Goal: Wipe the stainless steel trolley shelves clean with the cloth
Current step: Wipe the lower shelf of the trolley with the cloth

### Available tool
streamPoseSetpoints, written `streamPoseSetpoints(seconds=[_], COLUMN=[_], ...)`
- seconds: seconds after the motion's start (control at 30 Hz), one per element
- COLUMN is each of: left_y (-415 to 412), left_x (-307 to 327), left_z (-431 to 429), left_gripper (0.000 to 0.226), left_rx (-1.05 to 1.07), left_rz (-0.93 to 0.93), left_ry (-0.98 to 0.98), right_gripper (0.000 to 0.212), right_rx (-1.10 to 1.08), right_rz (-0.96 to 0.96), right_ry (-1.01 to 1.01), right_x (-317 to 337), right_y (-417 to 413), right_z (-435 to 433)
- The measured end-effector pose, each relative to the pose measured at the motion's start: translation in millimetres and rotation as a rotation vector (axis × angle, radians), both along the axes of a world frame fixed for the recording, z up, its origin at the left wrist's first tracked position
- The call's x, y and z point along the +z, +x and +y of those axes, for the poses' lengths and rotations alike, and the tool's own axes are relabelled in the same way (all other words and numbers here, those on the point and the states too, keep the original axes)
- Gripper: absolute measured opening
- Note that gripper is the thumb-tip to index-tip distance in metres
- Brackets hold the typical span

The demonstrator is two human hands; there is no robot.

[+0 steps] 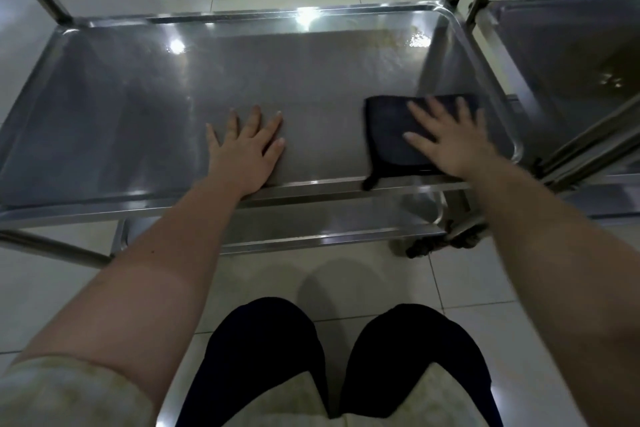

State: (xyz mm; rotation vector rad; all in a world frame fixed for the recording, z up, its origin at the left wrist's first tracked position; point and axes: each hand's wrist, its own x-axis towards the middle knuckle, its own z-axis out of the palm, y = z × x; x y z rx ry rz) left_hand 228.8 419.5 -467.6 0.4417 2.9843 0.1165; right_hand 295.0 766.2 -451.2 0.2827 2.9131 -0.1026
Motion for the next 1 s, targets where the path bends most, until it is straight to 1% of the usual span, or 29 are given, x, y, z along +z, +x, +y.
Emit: streamPoseSetpoints(seconds=[0.1, 0.17, 0.23, 0.4, 0.47, 0.53, 0.6, 0.7, 0.77, 0.87, 1.0], left_y=[1, 1, 1, 2, 2, 3, 3, 3, 4, 3, 2], left_x=[-1, -1, -2, 0, 1, 2, 3, 2, 2, 1, 1], left_z=[3, 3, 2, 0, -1, -2, -1, 1, 2, 1, -1], left_gripper=[0.054, 0.054, 0.054, 0.054, 0.055, 0.055, 0.055, 0.055, 0.055, 0.054, 0.051], left_rx=[0.003, 0.008, 0.011, 0.018, 0.013, 0.01, 0.014, 0.018, 0.02, 0.021, 0.008], left_rz=[0.013, 0.021, 0.024, 0.018, 0.012, 0.0, -0.005, 0.002, 0.005, 0.005, 0.006], left_ry=[0.004, 0.004, 0.0, 0.002, 0.003, 0.004, 0.008, 0.023, 0.017, -0.004, -0.001], right_gripper=[0.067, 0.063, 0.061, 0.063, 0.063, 0.064, 0.065, 0.063, 0.061, 0.061, 0.066], right_rx=[-0.072, -0.097, -0.077, 0.178, 0.214, 0.192, 0.071, -0.155, -0.2, -0.149, 0.075], right_rz=[-0.079, -0.087, -0.056, -0.008, -0.011, -0.014, -0.031, -0.119, -0.151, -0.096, -0.074], right_ry=[0.054, 0.05, 0.029, 0.011, -0.017, -0.045, -0.041, 0.01, 0.039, 0.0, -0.022], right_x=[4, 3, 2, -3, -2, 1, 3, 9, 11, 9, 2], right_y=[15, 14, 7, -9, -11, -8, -1, 20, 30, 25, 8], right_z=[46, 40, 8, -112, -122, -97, -48, 24, 37, -2, -100])
